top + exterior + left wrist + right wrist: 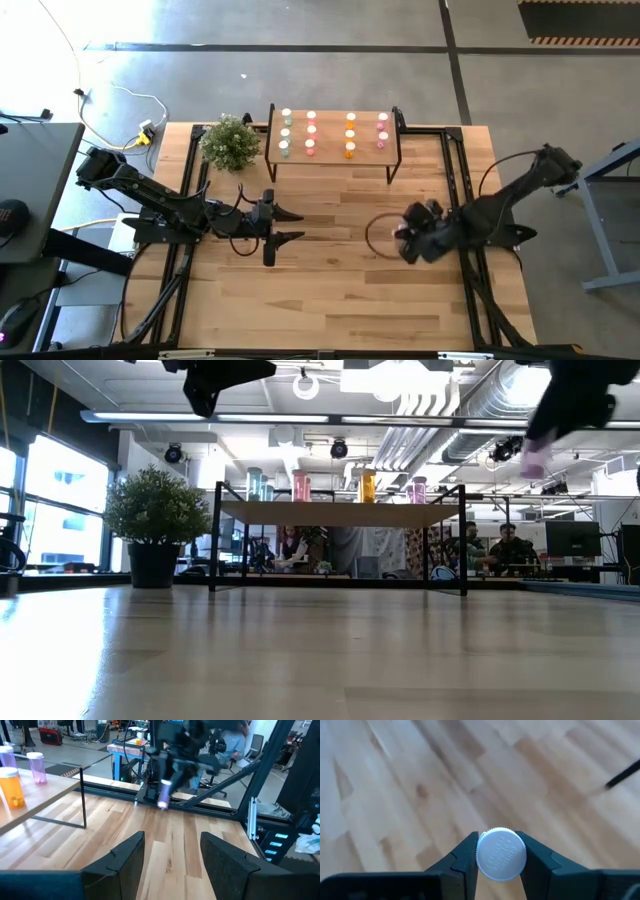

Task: Pick and place medicine bottles onto shelf by color
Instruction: Put the purple pill bottle on the shelf aligned with the other purple pill bottles, then return to Home Position

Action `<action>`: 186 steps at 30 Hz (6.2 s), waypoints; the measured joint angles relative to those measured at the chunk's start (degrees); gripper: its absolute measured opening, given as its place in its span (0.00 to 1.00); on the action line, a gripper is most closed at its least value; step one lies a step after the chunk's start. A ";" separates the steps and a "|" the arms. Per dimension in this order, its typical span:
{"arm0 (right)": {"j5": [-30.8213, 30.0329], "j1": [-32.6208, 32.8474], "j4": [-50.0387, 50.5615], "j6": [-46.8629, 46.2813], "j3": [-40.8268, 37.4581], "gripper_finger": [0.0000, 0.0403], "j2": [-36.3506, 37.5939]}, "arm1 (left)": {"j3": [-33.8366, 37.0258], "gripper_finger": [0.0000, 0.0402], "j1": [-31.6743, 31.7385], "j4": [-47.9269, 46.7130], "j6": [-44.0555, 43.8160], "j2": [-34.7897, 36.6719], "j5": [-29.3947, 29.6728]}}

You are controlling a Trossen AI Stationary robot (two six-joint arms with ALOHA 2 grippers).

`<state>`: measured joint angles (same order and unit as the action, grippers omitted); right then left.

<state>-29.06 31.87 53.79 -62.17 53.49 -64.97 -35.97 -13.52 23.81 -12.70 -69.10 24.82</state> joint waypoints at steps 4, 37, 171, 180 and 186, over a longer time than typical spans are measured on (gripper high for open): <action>0.52 -7.20 -1.71 9.49 0.00 0.26 3.30 | 0.00 0.46 0.06 0.00 2.60 0.00 0.00; 20.38 -54.37 0.26 54.74 21.09 0.26 -6.59 | 0.00 0.46 20.06 -2.57 9.96 0.00 -10.99; 21.16 -44.86 -12.62 59.25 16.12 0.43 2.12 | 8.32 0.46 26.98 -9.78 15.07 21.50 -29.70; 22.60 -31.71 -31.19 57.25 -7.43 0.43 17.69 | 22.65 0.46 26.95 3.56 13.00 27.53 -29.80; 20.80 -26.73 -42.92 57.23 -20.40 0.43 24.67 | 26.86 0.46 26.93 2.87 11.53 32.81 -32.26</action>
<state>-8.26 5.14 10.87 -4.93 33.10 -40.30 -9.11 13.41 26.68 -1.17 -36.29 -7.44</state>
